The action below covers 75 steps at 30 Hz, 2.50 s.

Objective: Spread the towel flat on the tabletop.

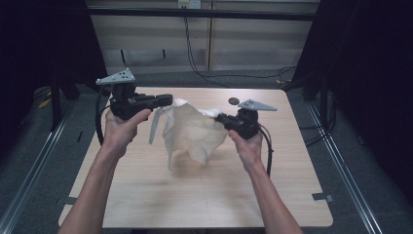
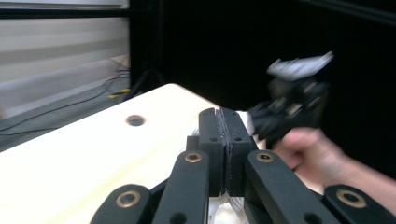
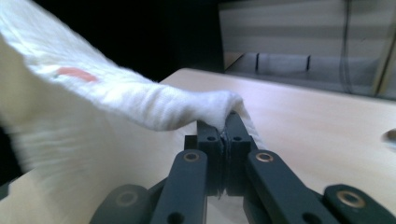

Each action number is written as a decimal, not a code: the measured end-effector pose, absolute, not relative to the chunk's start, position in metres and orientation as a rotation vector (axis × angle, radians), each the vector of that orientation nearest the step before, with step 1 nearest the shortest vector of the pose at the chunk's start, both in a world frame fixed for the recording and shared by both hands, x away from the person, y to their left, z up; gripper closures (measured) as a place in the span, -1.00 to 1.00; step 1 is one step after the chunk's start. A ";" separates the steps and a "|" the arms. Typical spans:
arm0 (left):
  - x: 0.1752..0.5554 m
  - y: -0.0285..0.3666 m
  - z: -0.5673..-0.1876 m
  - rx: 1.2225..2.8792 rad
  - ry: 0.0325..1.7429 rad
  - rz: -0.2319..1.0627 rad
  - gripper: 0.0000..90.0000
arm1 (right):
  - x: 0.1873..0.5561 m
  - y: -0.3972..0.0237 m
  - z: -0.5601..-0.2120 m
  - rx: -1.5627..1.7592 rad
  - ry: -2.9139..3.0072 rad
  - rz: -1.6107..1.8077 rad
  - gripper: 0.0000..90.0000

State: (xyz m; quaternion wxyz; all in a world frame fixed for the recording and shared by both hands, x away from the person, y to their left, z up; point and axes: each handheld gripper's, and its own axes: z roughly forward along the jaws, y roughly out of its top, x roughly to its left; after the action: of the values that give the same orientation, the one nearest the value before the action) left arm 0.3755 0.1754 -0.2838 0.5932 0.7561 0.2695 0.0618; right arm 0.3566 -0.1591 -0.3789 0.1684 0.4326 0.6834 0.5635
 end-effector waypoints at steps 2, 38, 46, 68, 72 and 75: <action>0.387 0.178 -0.287 1.750 0.657 0.156 0.99 | 0.361 -0.171 -0.361 1.222 1.909 1.599 0.97; 0.310 0.184 -0.473 2.037 0.797 -0.131 0.50 | 0.264 -0.237 -0.461 1.307 2.304 1.219 0.20; 0.334 0.163 -0.490 2.119 0.814 -0.108 0.48 | 0.296 -0.228 -0.490 1.328 2.366 1.061 0.50; 0.312 0.175 -0.499 2.173 0.798 -0.118 0.41 | 0.264 -0.231 -0.495 1.271 2.439 1.002 0.73; 0.304 0.179 -0.498 2.180 0.799 -0.155 0.39 | 0.257 -0.229 -0.493 1.271 2.485 0.992 0.71; 0.302 0.181 -0.496 2.184 0.801 -0.176 0.25 | 0.250 -0.231 -0.492 1.268 2.495 1.004 0.55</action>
State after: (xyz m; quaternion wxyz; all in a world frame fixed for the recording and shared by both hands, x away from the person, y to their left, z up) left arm 0.3022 0.1810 -0.4962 0.3934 0.8607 0.3156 -0.0692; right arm 0.2504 -0.2306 -0.4920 0.0839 0.4249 0.8362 0.3365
